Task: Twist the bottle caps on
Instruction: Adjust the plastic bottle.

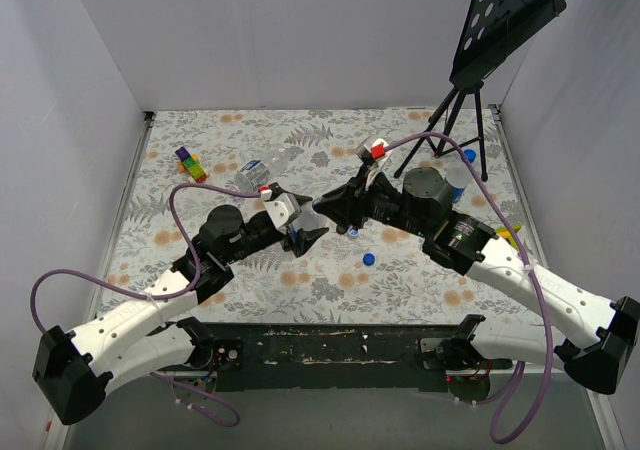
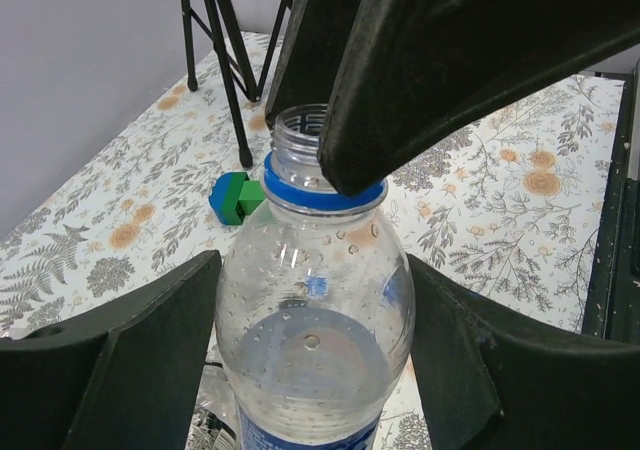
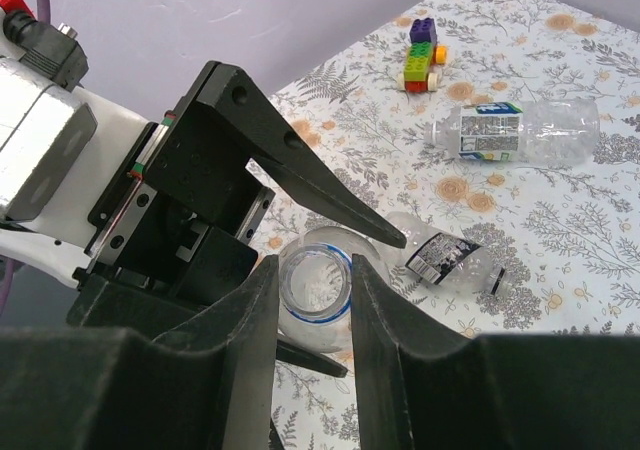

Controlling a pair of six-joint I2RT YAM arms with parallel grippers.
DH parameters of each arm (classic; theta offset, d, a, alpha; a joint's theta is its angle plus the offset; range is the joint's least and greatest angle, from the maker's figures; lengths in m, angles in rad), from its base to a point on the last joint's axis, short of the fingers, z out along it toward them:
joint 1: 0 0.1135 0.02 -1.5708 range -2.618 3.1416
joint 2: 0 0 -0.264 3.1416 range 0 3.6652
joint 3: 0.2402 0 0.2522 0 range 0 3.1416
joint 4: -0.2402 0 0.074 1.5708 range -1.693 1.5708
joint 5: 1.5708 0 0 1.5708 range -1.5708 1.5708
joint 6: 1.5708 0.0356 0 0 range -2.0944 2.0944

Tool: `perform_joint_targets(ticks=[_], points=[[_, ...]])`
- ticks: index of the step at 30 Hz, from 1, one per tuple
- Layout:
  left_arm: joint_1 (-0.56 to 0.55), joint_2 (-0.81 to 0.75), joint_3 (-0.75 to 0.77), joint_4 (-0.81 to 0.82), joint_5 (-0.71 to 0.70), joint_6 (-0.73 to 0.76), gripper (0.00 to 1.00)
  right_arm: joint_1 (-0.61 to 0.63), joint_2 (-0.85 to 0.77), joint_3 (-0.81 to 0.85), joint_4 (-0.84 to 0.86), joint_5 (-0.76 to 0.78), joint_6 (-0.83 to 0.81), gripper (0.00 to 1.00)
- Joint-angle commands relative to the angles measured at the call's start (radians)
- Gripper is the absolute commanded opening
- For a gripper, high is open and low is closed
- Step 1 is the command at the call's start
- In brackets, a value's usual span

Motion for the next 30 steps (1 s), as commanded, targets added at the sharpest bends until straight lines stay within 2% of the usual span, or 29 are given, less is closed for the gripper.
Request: perform_joint_targets(ticks=[1, 6, 9, 10, 12, 14, 17, 19, 25, 27, 30], points=[[0.001, -0.019, -0.011, 0.044, -0.035, 0.020, 0.68, 0.009, -0.037, 0.001, 0.076, -0.031, 0.046, 0.01], [0.001, -0.027, -0.013, 0.045, -0.064, 0.009, 0.51, 0.009, -0.040, -0.005, 0.070, -0.022, 0.061, 0.01], [0.002, -0.021, -0.006, 0.034, -0.076, 0.006, 0.45, 0.011, -0.048, -0.011, 0.062, -0.010, 0.064, 0.01], [0.001, -0.018, -0.003, 0.031, -0.076, 0.006, 0.43, 0.009, -0.049, -0.012, 0.057, -0.002, 0.064, 0.05], [0.001, -0.013, 0.003, 0.022, -0.081, 0.002, 0.42, 0.009, -0.054, -0.008, 0.044, 0.010, 0.064, 0.27], [0.001, -0.010, 0.009, 0.014, -0.092, -0.005, 0.41, 0.008, -0.060, -0.001, 0.018, 0.039, 0.061, 0.44], [0.001, -0.002, 0.024, -0.005, -0.127, -0.014, 0.39, 0.006, -0.075, 0.021, -0.065, 0.111, 0.040, 0.60], [0.001, 0.007, 0.038, -0.028, -0.165, -0.023, 0.37, 0.003, -0.082, 0.036, -0.123, 0.175, 0.029, 0.68], [0.002, 0.033, 0.081, -0.085, -0.285, -0.046, 0.33, -0.020, -0.051, 0.096, -0.382, 0.326, 0.060, 0.83], [0.004, 0.034, 0.090, -0.099, -0.323, -0.051, 0.32, -0.047, -0.010, 0.128, -0.497, 0.319, 0.063, 0.86], [0.010, 0.036, 0.096, -0.110, -0.369, -0.054, 0.31, -0.057, 0.041, 0.125, -0.555, 0.283, 0.078, 0.89]])
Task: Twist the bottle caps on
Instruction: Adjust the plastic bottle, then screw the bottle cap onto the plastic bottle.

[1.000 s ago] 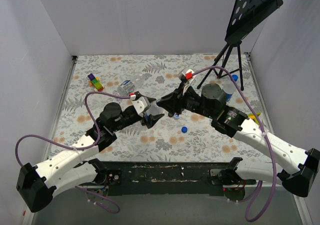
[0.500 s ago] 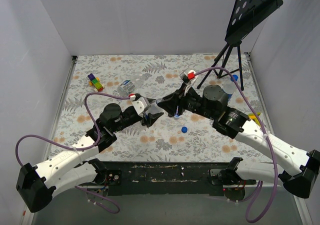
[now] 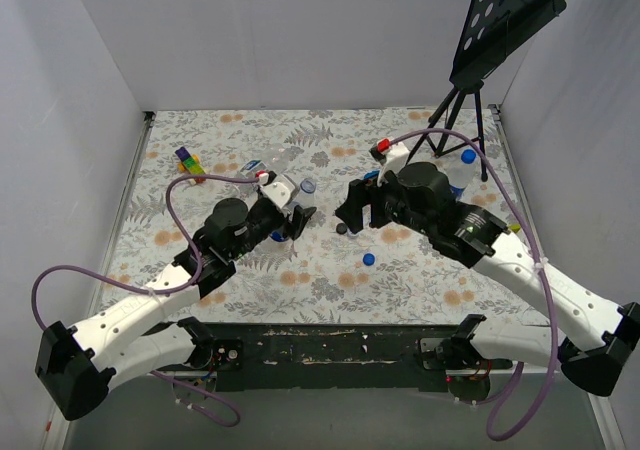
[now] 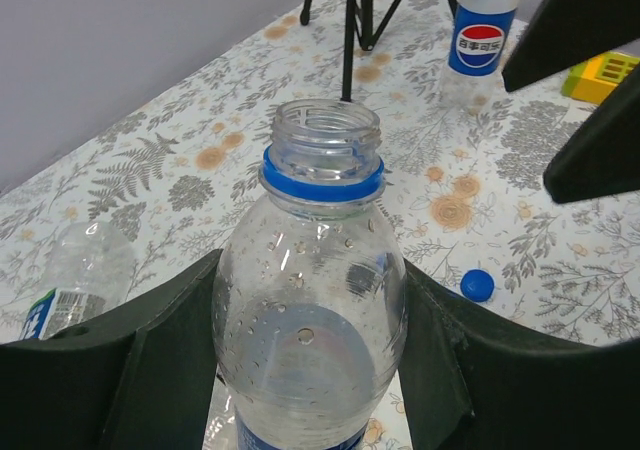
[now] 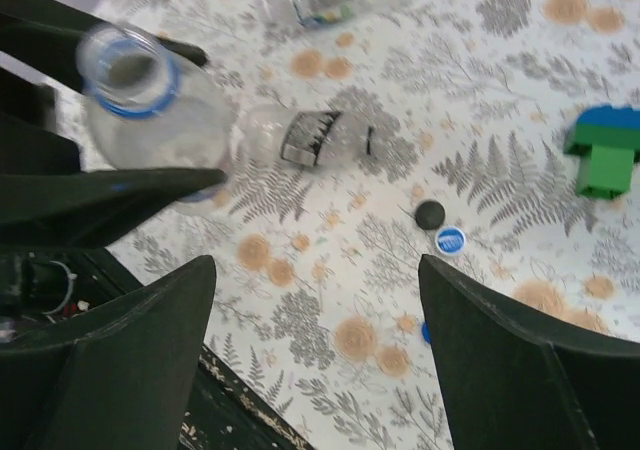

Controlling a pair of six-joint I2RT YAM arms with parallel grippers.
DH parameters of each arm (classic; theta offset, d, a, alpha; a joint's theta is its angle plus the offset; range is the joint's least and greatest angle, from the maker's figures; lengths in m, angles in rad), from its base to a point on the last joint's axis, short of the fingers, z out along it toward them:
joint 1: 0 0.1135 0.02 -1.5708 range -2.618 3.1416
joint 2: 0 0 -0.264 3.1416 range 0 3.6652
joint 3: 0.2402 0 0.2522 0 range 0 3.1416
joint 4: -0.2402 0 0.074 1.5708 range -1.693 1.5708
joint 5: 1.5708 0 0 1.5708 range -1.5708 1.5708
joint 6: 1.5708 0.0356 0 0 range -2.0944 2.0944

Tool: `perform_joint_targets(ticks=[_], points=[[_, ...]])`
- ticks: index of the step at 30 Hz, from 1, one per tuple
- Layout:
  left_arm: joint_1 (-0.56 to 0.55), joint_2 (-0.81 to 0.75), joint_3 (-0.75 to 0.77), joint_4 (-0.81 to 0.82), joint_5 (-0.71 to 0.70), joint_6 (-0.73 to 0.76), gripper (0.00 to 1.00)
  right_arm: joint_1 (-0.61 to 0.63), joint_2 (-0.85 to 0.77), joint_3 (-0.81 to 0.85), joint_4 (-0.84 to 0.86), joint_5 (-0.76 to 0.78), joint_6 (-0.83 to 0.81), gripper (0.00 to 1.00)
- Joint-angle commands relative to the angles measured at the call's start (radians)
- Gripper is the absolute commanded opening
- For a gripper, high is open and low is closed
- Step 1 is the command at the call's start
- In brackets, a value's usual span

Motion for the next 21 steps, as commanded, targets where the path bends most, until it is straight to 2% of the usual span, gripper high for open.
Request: perform_joint_targets(ticks=[1, 3, 5, 8, 11, 15, 21], points=[[0.011, -0.002, 0.048, -0.032, -0.118, -0.012, 0.31, -0.019, 0.069, 0.027, -0.161, -0.007, 0.028, 0.90], [0.023, -0.002, 0.054, -0.041, -0.149, -0.014, 0.31, -0.019, 0.068, -0.007, -0.120, -0.098, -0.052, 0.90], [0.045, -0.005, 0.060, -0.047, -0.163, -0.021, 0.30, -0.020, 0.061, -0.069, -0.113, -0.104, -0.075, 0.90], [0.091, -0.020, 0.061, -0.044, -0.160, -0.041, 0.30, -0.020, 0.109, -0.085, -0.201, -0.068, -0.086, 0.90], [0.138, -0.034, 0.063, -0.041, -0.137, -0.057, 0.30, -0.022, 0.169, -0.088, -0.268, -0.039, -0.100, 0.84], [0.160, -0.052, 0.055, -0.032, -0.129, -0.052, 0.30, -0.028, 0.231, -0.116, -0.265, 0.015, -0.083, 0.79], [0.160, -0.058, 0.055, -0.032, -0.129, -0.038, 0.31, -0.061, 0.356, -0.154, -0.232, 0.016, -0.083, 0.70]])
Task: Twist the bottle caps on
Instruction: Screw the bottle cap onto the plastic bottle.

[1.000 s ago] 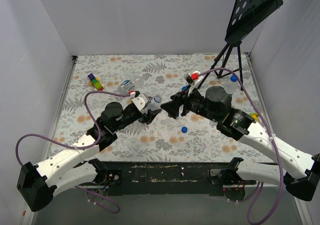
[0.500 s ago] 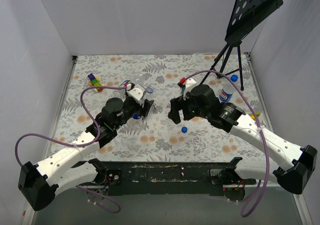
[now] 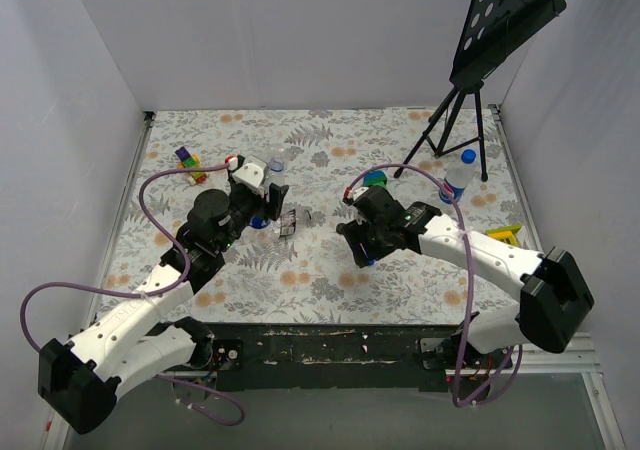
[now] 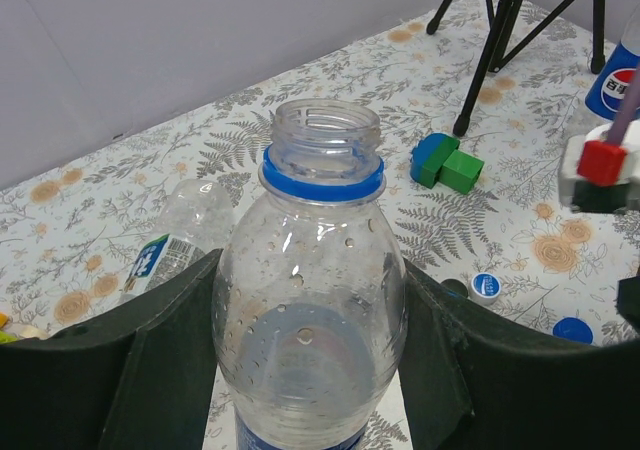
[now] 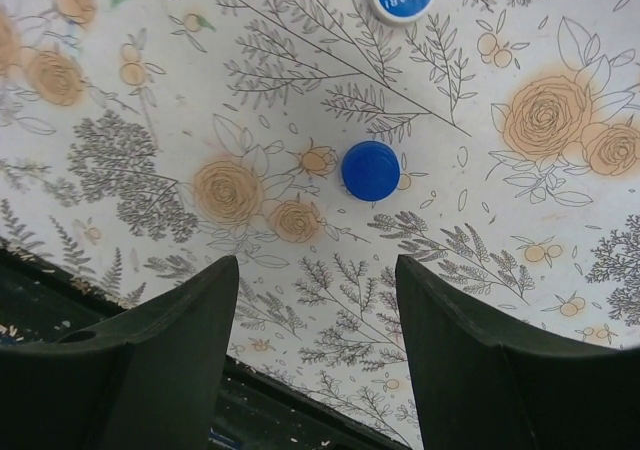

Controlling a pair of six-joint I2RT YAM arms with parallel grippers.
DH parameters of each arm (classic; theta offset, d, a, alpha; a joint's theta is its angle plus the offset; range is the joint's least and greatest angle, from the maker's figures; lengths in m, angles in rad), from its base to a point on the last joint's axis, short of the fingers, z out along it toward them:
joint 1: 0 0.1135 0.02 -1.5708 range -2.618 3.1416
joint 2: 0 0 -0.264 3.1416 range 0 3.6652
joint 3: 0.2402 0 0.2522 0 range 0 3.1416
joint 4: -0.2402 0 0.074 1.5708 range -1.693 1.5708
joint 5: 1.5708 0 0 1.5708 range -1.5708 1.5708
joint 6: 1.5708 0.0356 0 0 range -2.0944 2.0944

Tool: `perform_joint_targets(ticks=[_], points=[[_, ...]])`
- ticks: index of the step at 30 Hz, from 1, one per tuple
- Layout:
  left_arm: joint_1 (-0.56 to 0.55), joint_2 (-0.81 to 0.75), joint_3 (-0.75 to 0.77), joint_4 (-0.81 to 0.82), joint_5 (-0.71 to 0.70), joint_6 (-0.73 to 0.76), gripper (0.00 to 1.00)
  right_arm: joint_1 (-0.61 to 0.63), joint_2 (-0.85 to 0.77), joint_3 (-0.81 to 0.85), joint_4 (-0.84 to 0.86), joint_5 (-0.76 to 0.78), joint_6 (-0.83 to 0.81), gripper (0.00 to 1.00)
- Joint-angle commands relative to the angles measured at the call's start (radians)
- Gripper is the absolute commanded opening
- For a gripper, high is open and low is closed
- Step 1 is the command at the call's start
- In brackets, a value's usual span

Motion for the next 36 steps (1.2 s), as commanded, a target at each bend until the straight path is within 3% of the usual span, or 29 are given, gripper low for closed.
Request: perform_joint_targets(ticks=[1, 15, 36], points=[[0.003, -0.023, 0.034, 0.007, 0.000, 0.006, 0.31, -0.024, 0.063, -0.033, 0.030, 0.030, -0.006, 0.69], [0.004, -0.025, 0.037, 0.007, 0.034, 0.011, 0.31, -0.071, 0.201, -0.042, 0.123, 0.011, -0.027, 0.55], [0.004, -0.025, 0.038, 0.002, 0.055, 0.014, 0.31, -0.076, 0.259, -0.002, 0.129, 0.016, -0.041, 0.49]])
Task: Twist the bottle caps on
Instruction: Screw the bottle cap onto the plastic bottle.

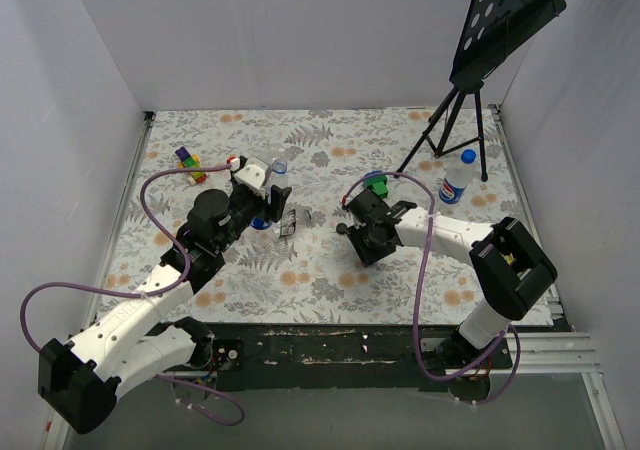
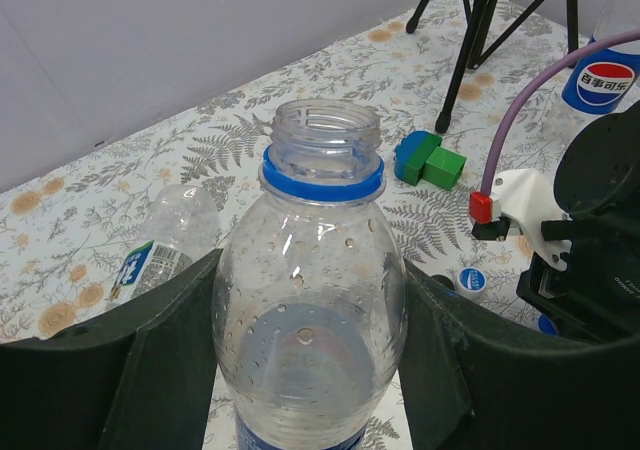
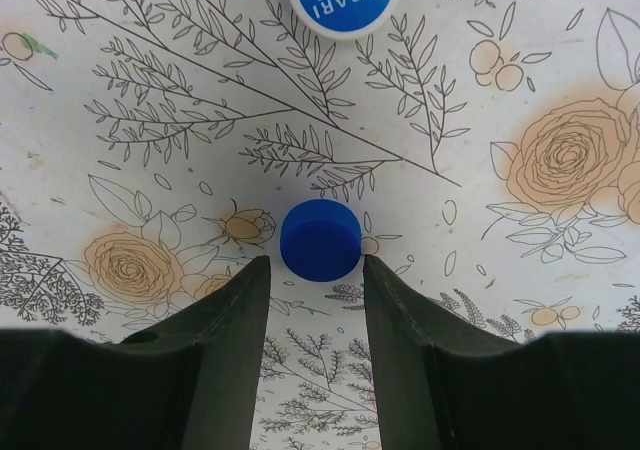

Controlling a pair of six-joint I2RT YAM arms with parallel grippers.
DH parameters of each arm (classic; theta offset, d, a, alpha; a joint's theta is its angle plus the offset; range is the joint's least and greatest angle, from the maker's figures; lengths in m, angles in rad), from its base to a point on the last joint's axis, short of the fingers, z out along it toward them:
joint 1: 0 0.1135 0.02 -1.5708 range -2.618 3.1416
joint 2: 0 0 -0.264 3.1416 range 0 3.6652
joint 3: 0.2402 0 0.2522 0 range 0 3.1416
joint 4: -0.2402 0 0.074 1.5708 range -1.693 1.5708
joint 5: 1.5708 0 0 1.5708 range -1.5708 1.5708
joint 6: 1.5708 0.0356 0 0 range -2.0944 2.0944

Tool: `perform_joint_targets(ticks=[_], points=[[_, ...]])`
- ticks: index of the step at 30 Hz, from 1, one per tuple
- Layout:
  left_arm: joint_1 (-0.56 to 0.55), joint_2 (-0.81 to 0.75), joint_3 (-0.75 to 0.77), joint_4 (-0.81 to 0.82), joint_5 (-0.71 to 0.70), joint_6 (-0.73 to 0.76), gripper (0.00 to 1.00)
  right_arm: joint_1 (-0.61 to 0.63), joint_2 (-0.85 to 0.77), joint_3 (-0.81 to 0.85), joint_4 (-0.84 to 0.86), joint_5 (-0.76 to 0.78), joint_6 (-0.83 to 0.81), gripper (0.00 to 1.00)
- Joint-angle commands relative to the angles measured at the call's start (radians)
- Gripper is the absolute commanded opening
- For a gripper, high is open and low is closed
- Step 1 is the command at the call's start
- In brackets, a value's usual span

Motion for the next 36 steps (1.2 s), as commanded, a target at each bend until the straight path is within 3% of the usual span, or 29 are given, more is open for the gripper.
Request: perform_joint_targets(ticks=[1, 10, 20, 22, 29, 36], points=[[0.003, -0.024, 0.038, 0.003, 0.011, 0.012, 0.31, -0.004, 0.005, 0.044, 0.015, 0.008, -0.012, 0.49], [0.004, -0.021, 0.040, 0.001, 0.018, 0.012, 0.31, -0.004, 0.015, 0.049, 0.014, 0.011, -0.013, 0.47], [0.004, -0.013, 0.044, -0.008, 0.042, 0.017, 0.31, -0.004, 0.012, 0.050, 0.014, 0.014, -0.016, 0.38], [0.004, -0.015, 0.043, -0.008, 0.047, 0.018, 0.31, -0.004, 0.011, 0.050, 0.014, 0.012, -0.019, 0.32], [0.004, 0.004, 0.056, -0.029, 0.116, 0.028, 0.31, -0.004, -0.025, 0.049, 0.004, -0.001, -0.044, 0.28], [0.004, 0.008, 0.060, -0.038, 0.157, 0.038, 0.31, -0.003, -0.017, 0.041, -0.029, -0.021, -0.081, 0.31]])
